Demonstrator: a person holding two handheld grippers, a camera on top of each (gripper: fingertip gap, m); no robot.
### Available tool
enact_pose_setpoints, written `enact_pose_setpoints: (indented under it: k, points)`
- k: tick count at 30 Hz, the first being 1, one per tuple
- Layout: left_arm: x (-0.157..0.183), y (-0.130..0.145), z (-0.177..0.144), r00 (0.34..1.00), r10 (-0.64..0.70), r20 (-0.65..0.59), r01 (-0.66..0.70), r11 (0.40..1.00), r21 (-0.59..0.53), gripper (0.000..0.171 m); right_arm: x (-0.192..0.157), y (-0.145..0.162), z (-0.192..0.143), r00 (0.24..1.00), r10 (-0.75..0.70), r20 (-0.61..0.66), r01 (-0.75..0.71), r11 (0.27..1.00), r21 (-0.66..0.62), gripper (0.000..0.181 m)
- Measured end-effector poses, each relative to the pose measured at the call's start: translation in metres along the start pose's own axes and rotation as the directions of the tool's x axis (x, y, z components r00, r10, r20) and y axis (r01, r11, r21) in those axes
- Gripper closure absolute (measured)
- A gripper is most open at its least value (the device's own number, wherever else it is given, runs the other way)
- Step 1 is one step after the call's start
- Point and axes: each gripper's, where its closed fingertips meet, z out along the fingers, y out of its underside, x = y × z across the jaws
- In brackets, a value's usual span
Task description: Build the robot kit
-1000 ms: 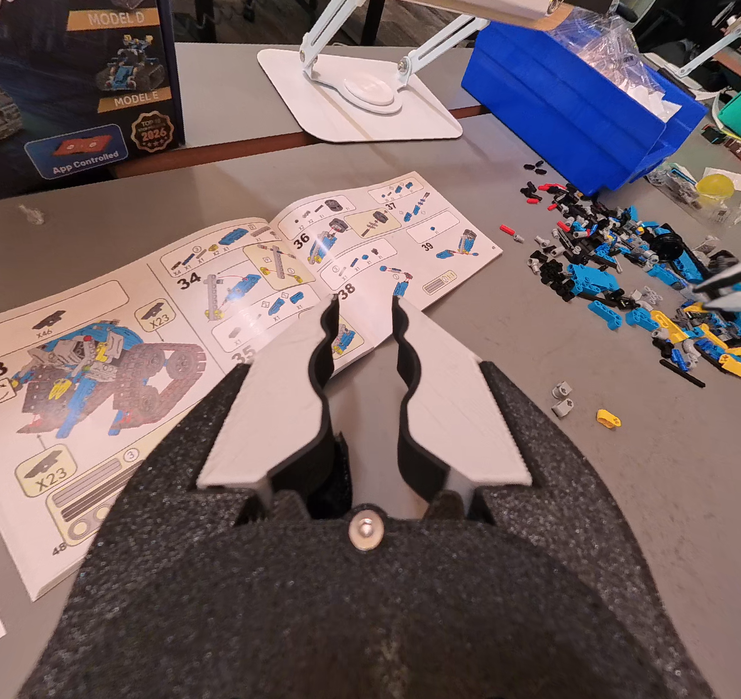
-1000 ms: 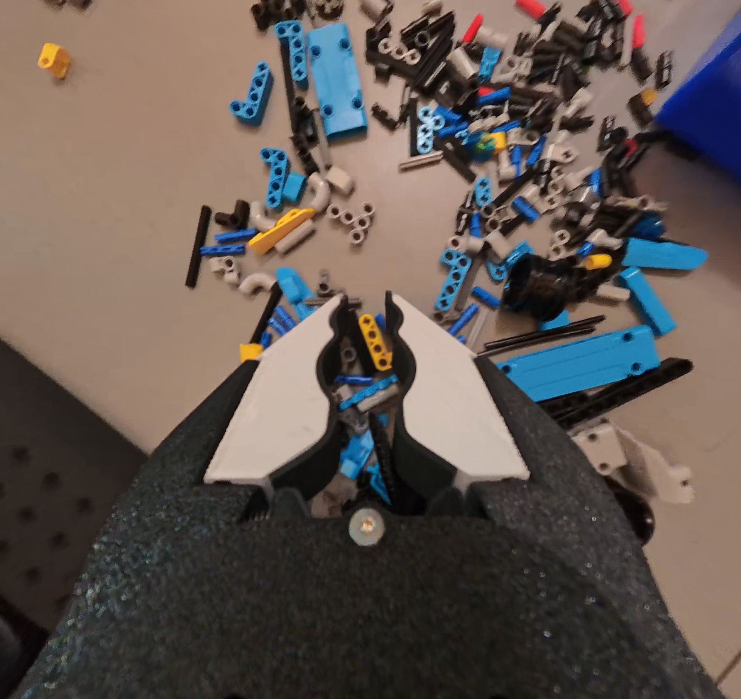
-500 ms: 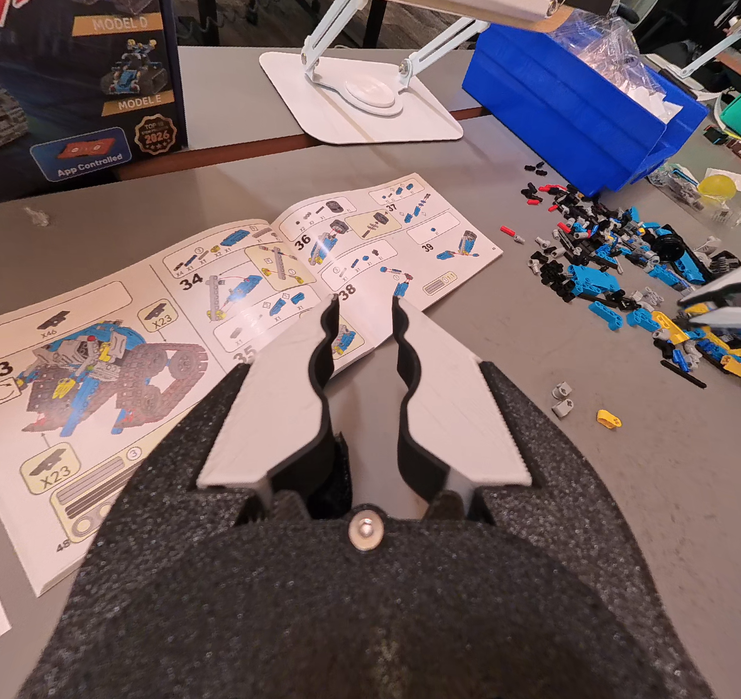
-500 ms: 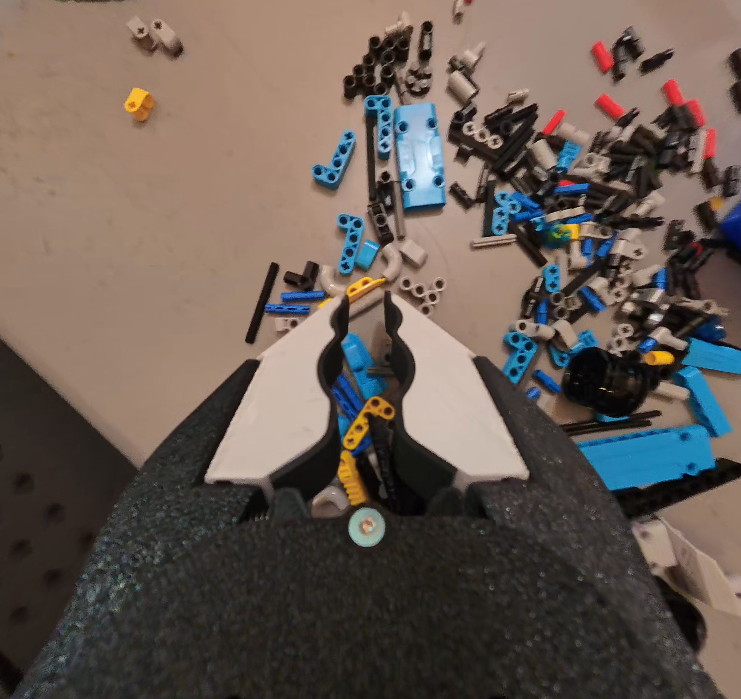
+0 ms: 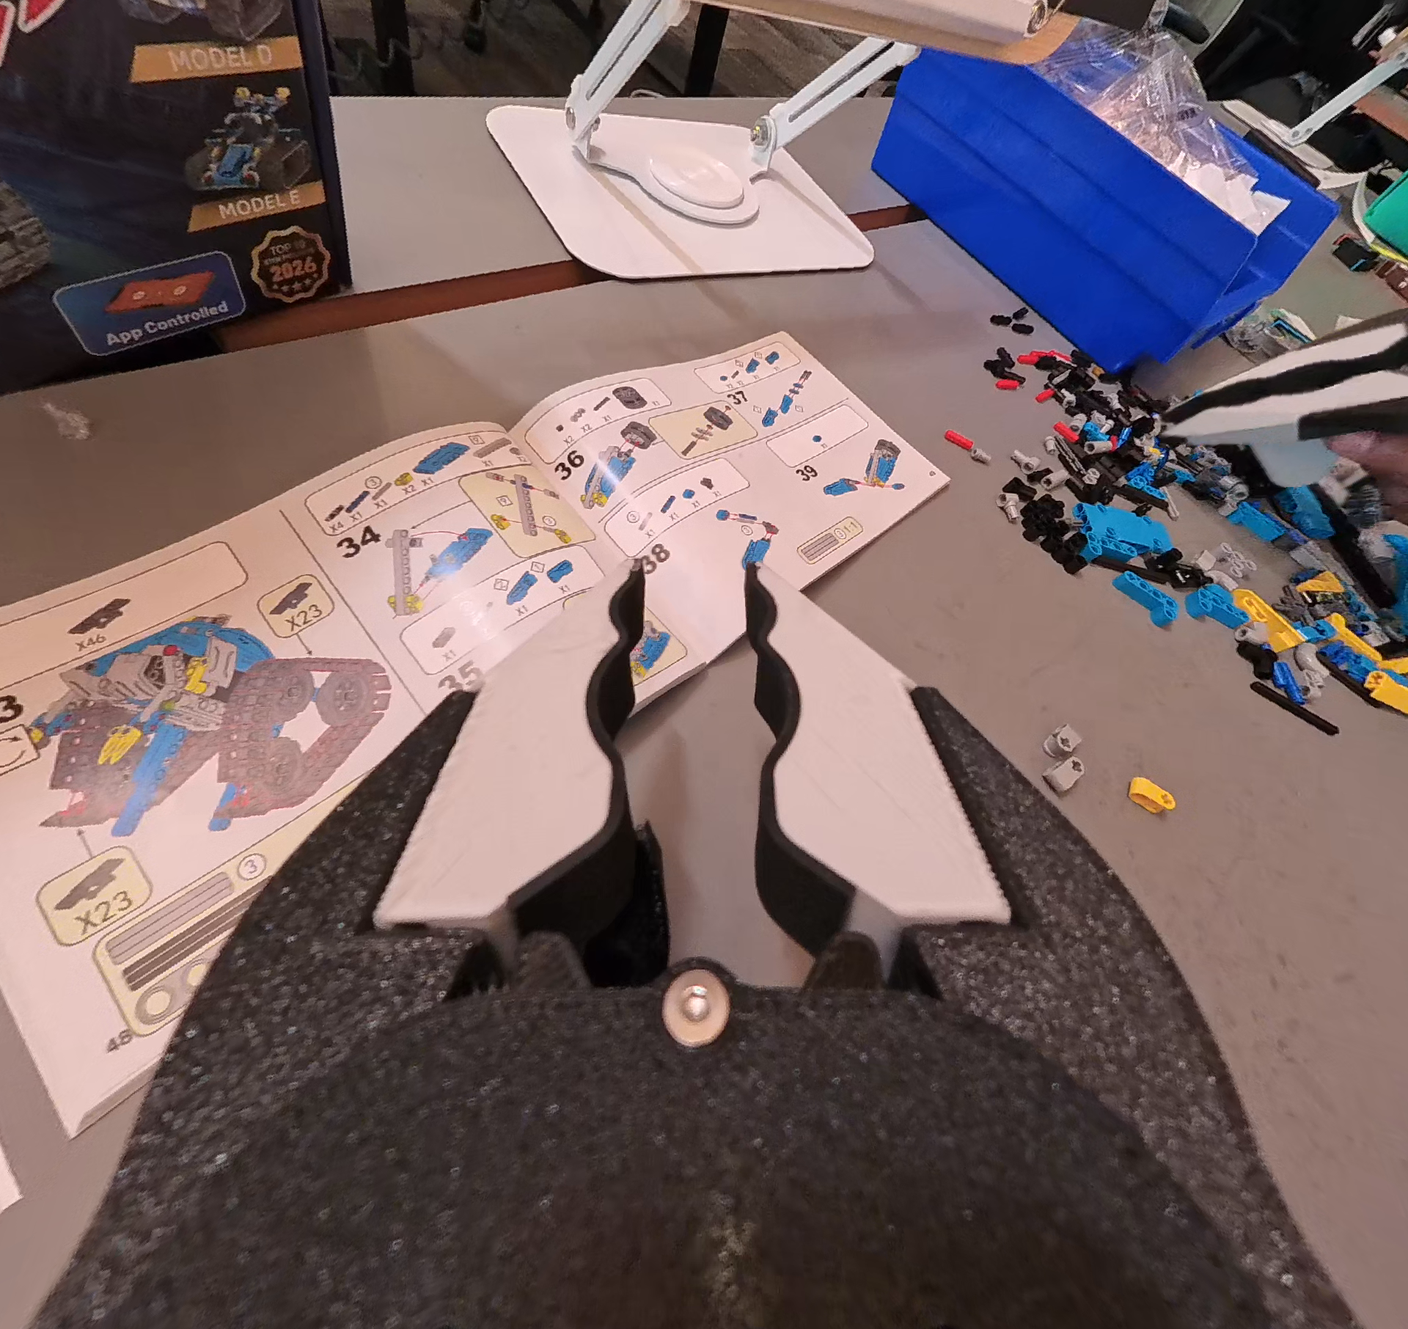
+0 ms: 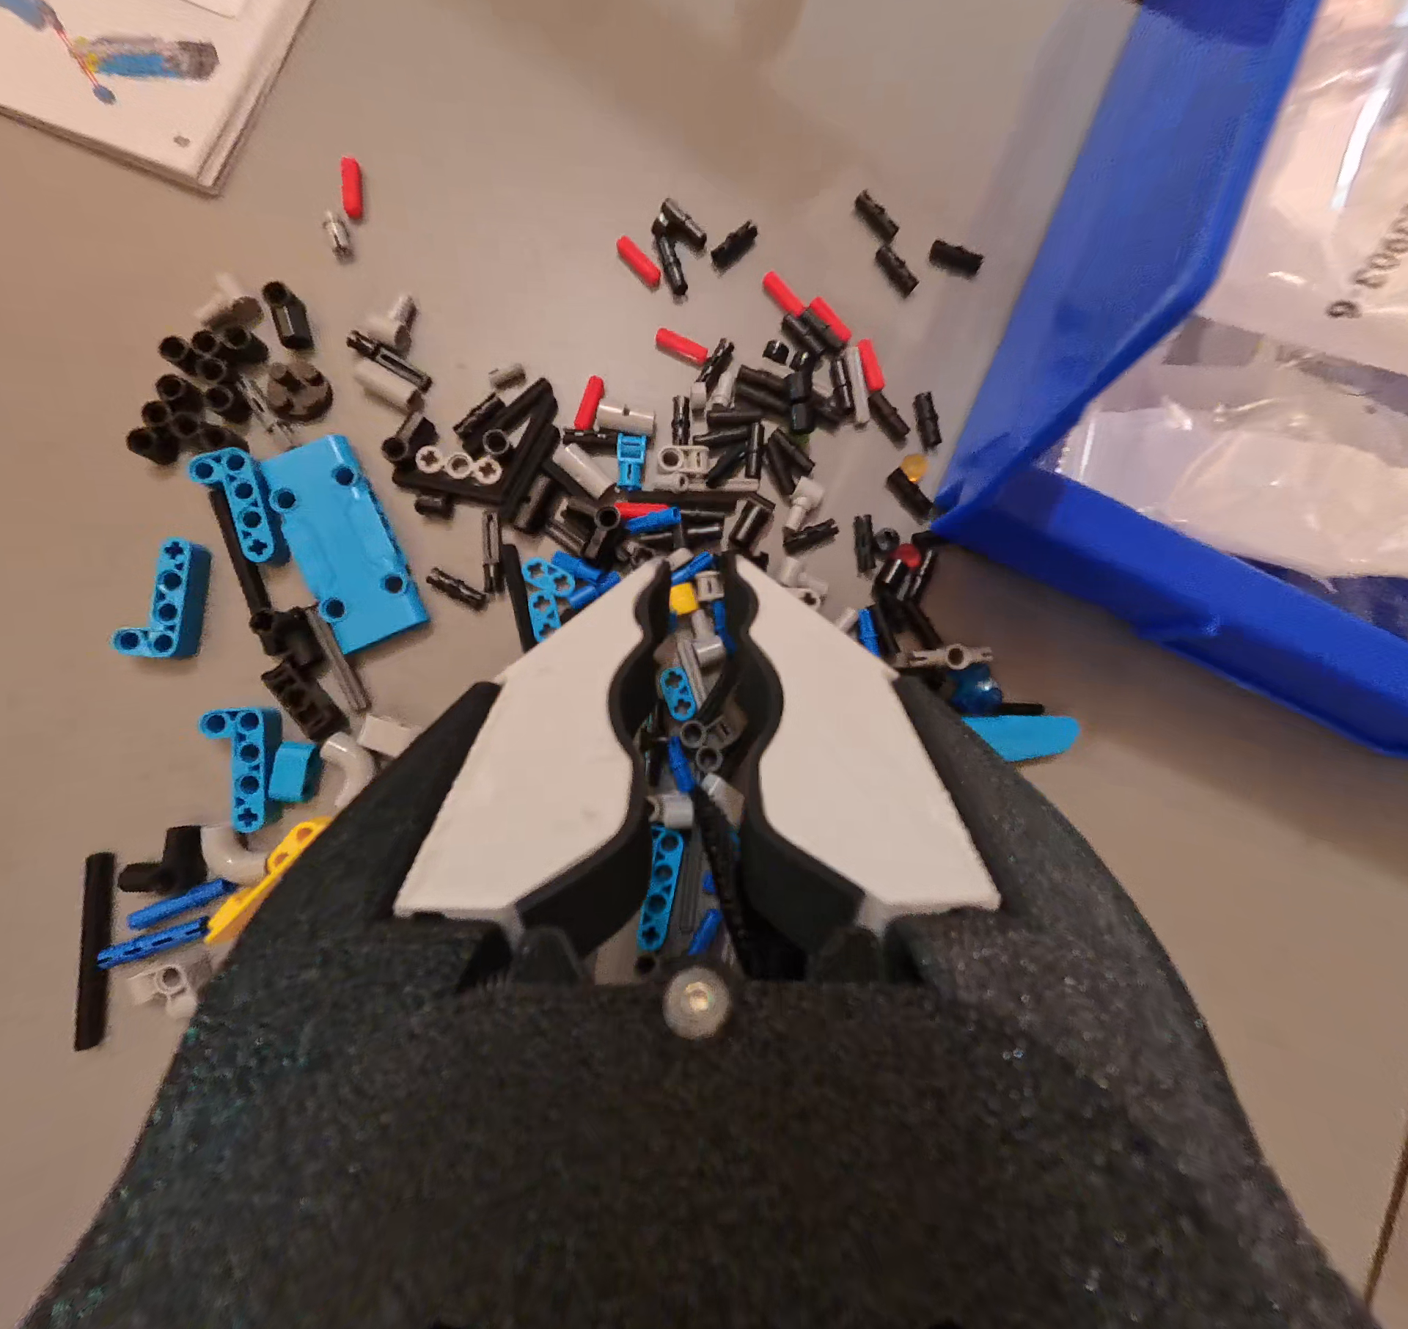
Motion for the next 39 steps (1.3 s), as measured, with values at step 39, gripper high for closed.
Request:
enact_pose_setpoints:
  k: [39]
  points:
    - [-0.008,-0.001,-0.003,1.0,-0.007,0.017,0.007,1.0,0.004,0.146,-0.124,-0.033,-0.043,0.892,-0.331,0.307,0.308,0.944,0.121,0.173]
